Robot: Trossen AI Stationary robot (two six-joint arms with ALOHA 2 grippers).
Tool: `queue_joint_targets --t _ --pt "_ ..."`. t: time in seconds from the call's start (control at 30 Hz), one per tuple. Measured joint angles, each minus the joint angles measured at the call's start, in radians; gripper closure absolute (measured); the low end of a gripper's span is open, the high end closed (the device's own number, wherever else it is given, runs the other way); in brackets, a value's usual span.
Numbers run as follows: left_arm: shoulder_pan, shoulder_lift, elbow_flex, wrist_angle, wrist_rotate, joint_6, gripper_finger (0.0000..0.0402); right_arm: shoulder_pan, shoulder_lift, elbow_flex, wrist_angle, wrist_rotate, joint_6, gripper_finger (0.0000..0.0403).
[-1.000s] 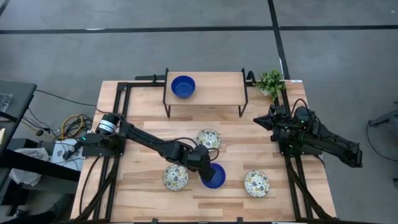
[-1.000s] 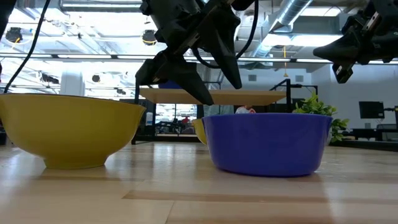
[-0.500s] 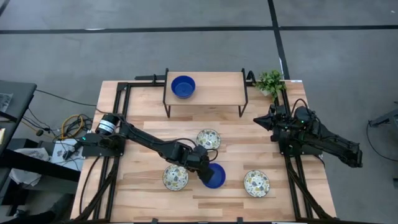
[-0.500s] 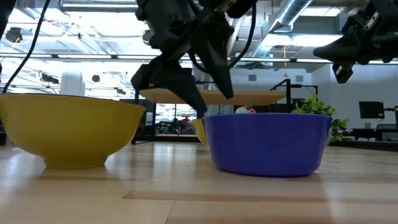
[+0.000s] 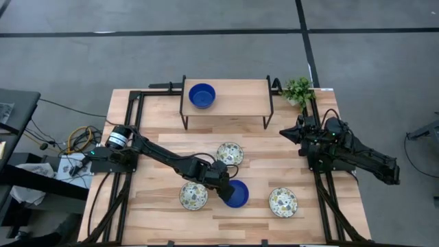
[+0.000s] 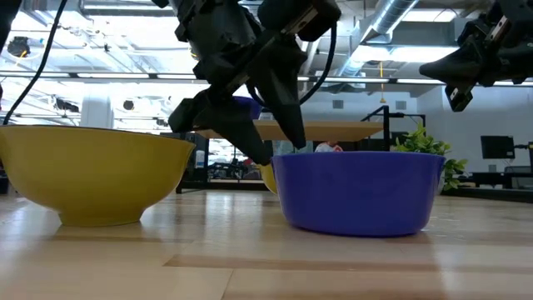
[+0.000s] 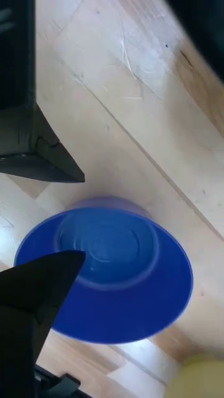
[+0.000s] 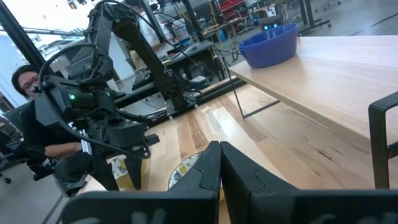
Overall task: Pick & Place Mini bowls
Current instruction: Stack the blue bowl on the blue bowls on the shelf
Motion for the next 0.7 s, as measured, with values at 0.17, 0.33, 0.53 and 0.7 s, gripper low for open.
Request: queue_joint_targets --t 0.17,0.33,0.53,0.7 --pt "0.001 0.000 0.000 0.003 0.000 0.001 0.0215 0.000 0.000 0.000 0.000 0.005 0.000 0.0403" --pt "0.001 0.018 -0.001 0.006 -0.001 0.003 0.0215 0.000 0.000 0.000 0.000 0.034 0.000 0.0403" --pt "0.007 0.040 0.001 0.030 0.000 0.003 0.0215 0.000 0.000 0.000 0.003 0.034 0.000 0.0403" --pt "0.020 0.072 0.000 0.057 0.003 -0.006 0.0215 0.000 0.000 0.000 0.007 0.034 0.001 0.0403"
